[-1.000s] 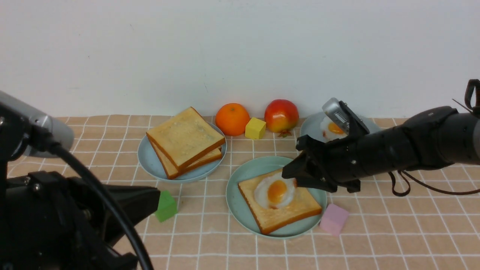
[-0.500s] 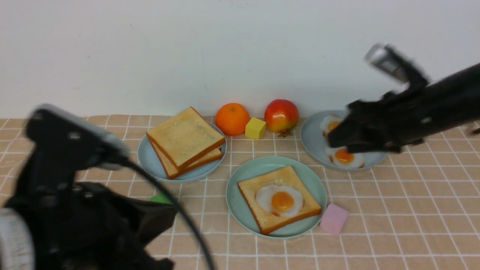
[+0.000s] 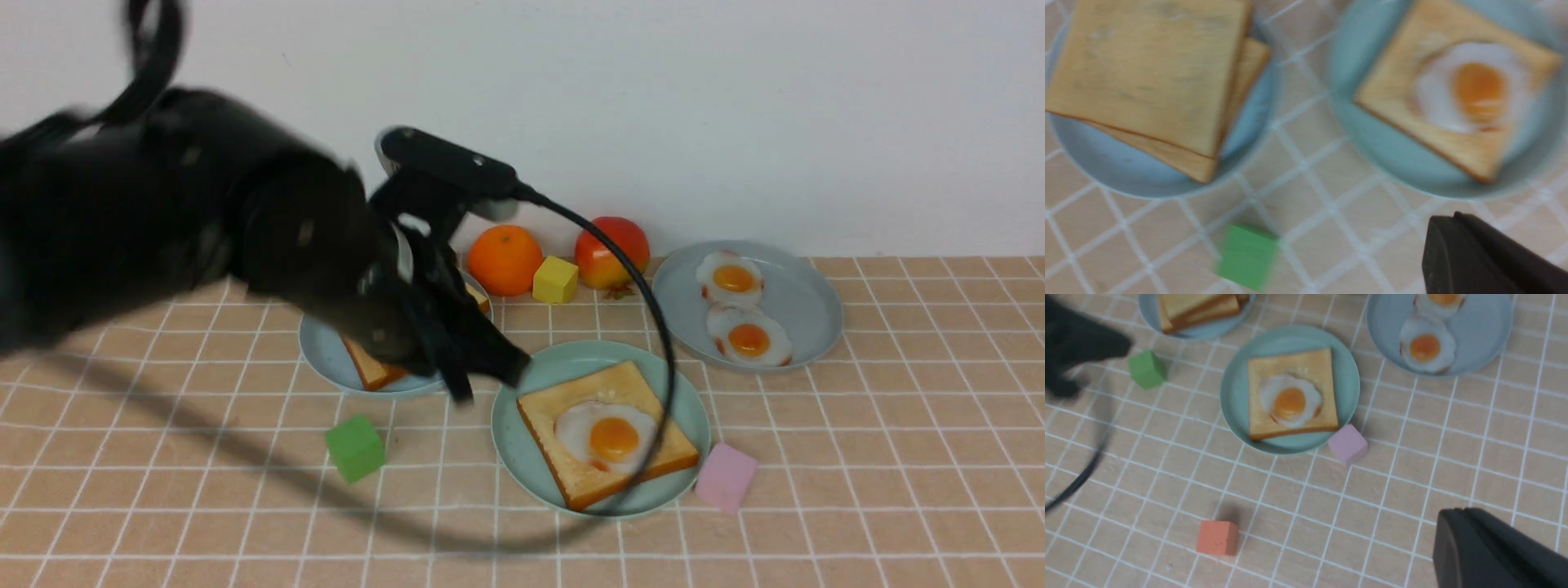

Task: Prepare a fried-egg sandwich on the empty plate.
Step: Use the left arm to grab a slice of bread

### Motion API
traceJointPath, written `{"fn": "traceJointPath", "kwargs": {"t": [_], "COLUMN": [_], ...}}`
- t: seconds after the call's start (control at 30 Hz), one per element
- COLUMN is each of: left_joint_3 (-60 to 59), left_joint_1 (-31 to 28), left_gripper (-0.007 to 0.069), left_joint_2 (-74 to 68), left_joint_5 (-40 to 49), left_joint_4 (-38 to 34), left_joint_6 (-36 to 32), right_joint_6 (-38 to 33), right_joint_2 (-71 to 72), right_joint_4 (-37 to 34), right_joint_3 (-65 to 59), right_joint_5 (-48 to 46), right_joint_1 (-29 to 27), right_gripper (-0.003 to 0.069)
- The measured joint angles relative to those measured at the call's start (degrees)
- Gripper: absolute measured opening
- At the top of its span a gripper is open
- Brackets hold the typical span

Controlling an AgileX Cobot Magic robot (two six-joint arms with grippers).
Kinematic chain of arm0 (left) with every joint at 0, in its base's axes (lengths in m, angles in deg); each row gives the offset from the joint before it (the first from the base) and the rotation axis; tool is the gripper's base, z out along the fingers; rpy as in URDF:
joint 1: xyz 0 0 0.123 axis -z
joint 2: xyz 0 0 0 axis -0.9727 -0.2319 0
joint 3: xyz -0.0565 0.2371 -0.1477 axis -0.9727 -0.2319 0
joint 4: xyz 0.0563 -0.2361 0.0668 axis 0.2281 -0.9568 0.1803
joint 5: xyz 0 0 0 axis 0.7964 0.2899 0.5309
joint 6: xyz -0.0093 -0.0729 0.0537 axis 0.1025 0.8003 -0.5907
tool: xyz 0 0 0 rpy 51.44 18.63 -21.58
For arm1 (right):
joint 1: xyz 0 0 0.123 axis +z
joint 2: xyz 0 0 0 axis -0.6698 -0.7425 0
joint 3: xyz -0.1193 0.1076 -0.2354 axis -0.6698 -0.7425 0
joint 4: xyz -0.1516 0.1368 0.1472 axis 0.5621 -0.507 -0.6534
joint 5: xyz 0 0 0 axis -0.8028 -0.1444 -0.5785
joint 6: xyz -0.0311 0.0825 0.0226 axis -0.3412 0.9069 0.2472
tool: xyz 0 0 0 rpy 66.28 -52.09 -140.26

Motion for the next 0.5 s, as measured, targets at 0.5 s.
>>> {"fn": "traceJointPath", "kwargs": {"t": [0.5], "left_joint_3": [17.56], "left_joint_1": [-10.78], "left_gripper": [0.0227], "left_joint_2": [-22.15], "left_joint_5": [0.52], "left_joint_4": [3.17], "left_joint_6": [-11.62], "right_joint_6": [-4.36], "right_joint_2": [3.41], "right_joint_4": [-0.40], "right_joint_3": [0.00], "right_joint_5": [-0.57], "right_joint_1": [4.01], "right_gripper": [0.0004]}}
